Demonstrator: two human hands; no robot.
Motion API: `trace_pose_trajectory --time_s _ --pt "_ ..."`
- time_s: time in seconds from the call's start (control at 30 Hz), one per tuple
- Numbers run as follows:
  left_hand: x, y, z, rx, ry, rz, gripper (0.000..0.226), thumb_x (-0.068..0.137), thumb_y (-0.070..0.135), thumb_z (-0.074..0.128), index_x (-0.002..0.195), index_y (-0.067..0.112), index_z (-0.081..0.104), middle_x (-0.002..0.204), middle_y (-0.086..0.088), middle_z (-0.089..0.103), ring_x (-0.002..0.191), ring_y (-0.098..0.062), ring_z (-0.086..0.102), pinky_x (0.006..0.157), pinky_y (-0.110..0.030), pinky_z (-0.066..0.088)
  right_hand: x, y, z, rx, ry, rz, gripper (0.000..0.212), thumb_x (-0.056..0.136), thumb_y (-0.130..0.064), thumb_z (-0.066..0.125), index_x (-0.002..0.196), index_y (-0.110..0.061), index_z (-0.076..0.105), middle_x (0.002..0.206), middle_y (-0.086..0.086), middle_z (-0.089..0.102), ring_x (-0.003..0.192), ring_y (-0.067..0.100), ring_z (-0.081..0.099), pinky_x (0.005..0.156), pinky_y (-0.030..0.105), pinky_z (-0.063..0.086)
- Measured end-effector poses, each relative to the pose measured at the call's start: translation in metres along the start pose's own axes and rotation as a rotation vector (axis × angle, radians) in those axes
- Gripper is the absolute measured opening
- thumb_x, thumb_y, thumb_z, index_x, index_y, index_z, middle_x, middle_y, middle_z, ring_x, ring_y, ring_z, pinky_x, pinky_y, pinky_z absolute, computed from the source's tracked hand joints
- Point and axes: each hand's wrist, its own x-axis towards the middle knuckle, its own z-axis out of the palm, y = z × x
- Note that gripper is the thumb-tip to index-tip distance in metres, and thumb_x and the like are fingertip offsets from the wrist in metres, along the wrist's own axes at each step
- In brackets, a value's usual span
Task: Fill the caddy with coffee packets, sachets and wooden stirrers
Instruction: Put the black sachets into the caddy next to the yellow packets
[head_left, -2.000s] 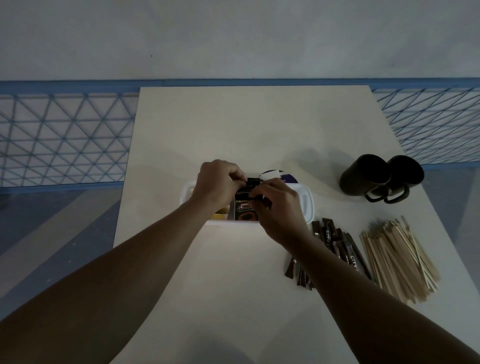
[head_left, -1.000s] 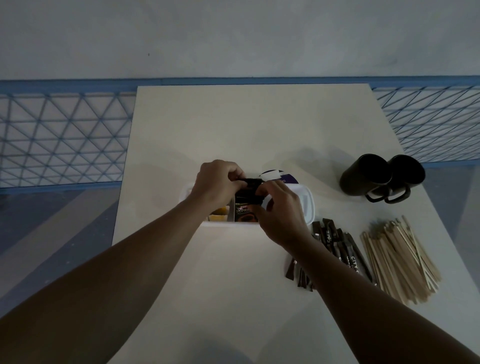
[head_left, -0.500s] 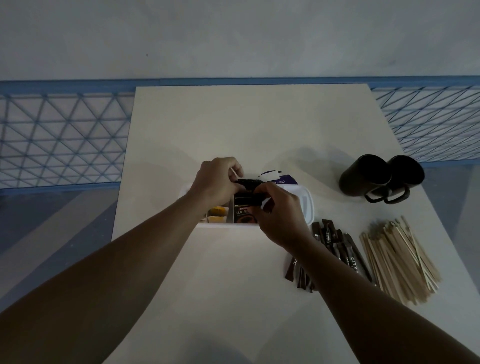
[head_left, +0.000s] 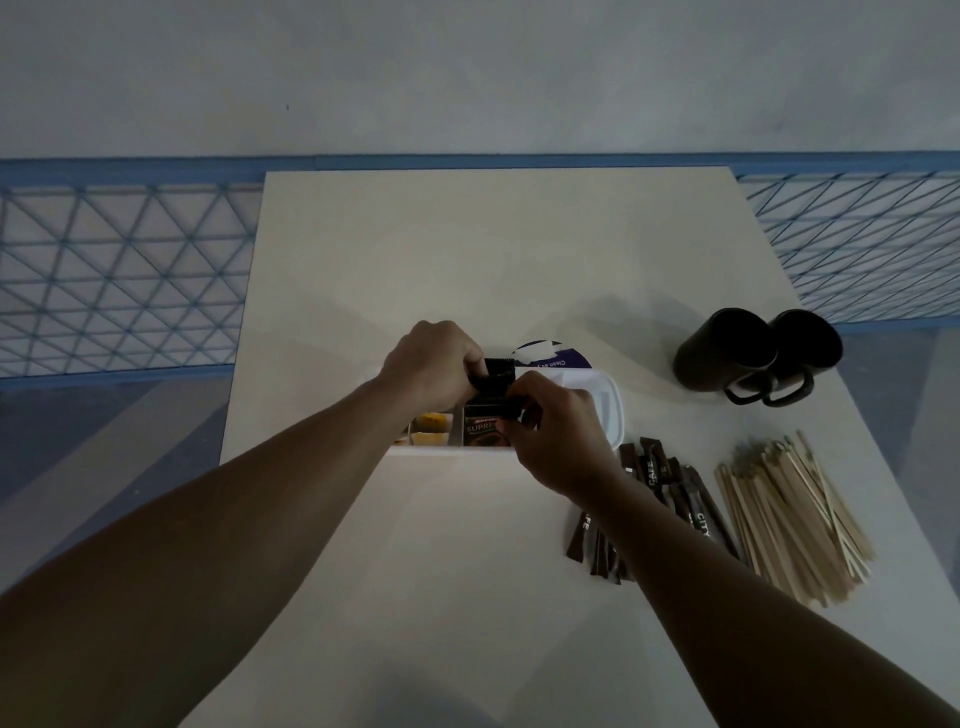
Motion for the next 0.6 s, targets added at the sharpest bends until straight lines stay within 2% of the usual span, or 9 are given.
trace_pose_trajectory --time_s 0.13,0.27,0.37,0.47,0.6 --pt "-0.001 -0.003 0.007 0.027 -0.033 -0.01 0.029 0.075 0.003 0.072 0.088 0.028 0.079 0.095 0.0 0.074 0.085 -0.023 0.067 0.081 -0.04 0.058 0.0 0.004 0.002 -0.02 -0.005 -0.022 0.017 0.079 0.0 0.077 0.093 -0.008 0.069 0.069 -0.02 0.051 0.067 -0.019 0.055 0.057 0.002 0.04" --pt "-0.002 -0.003 0.009 0.06 -0.033 -0.028 0.033 0.076 0.001 0.069 0.091 0.029 0.079 0.099 -0.002 0.073 0.087 -0.025 0.066 0.082 -0.039 0.057 0.0 0.006 0.003 -0.004 -0.01 -0.034 0.021 0.08 -0.001 0.076 0.097 -0.01 0.067 0.074 -0.016 0.056 0.07 -0.018 0.055 0.06 0.003 0.042" --pt "-0.004 -0.004 0.005 -0.028 -0.04 -0.018 0.026 0.077 0.003 0.074 0.087 0.026 0.079 0.088 0.004 0.073 0.083 -0.017 0.069 0.078 -0.03 0.057 -0.001 0.007 0.003 0.025 -0.004 -0.036 0.023 0.082 -0.005 0.077 0.1 -0.011 0.066 0.083 -0.009 0.065 0.07 -0.01 0.058 0.061 0.009 0.048" --pt "-0.007 0.0 -0.009 -0.149 -0.025 -0.031 0.016 0.076 0.011 0.08 0.082 0.026 0.076 0.077 0.01 0.071 0.075 -0.005 0.068 0.065 -0.014 0.048 0.0 0.005 0.003 0.035 0.033 0.032 0.026 0.083 -0.014 0.077 0.104 -0.017 0.063 0.095 -0.006 0.068 0.077 0.002 0.062 0.064 0.017 0.054" --pt "-0.007 0.002 -0.021 -0.168 0.013 -0.011 0.011 0.077 0.022 0.08 0.086 0.023 0.072 0.079 0.009 0.069 0.076 -0.006 0.064 0.059 -0.017 0.041 0.004 0.004 0.004 -0.012 0.094 0.119 0.032 0.083 -0.022 0.077 0.109 -0.02 0.057 0.093 -0.006 0.064 0.077 0.009 0.062 0.063 0.018 0.05"
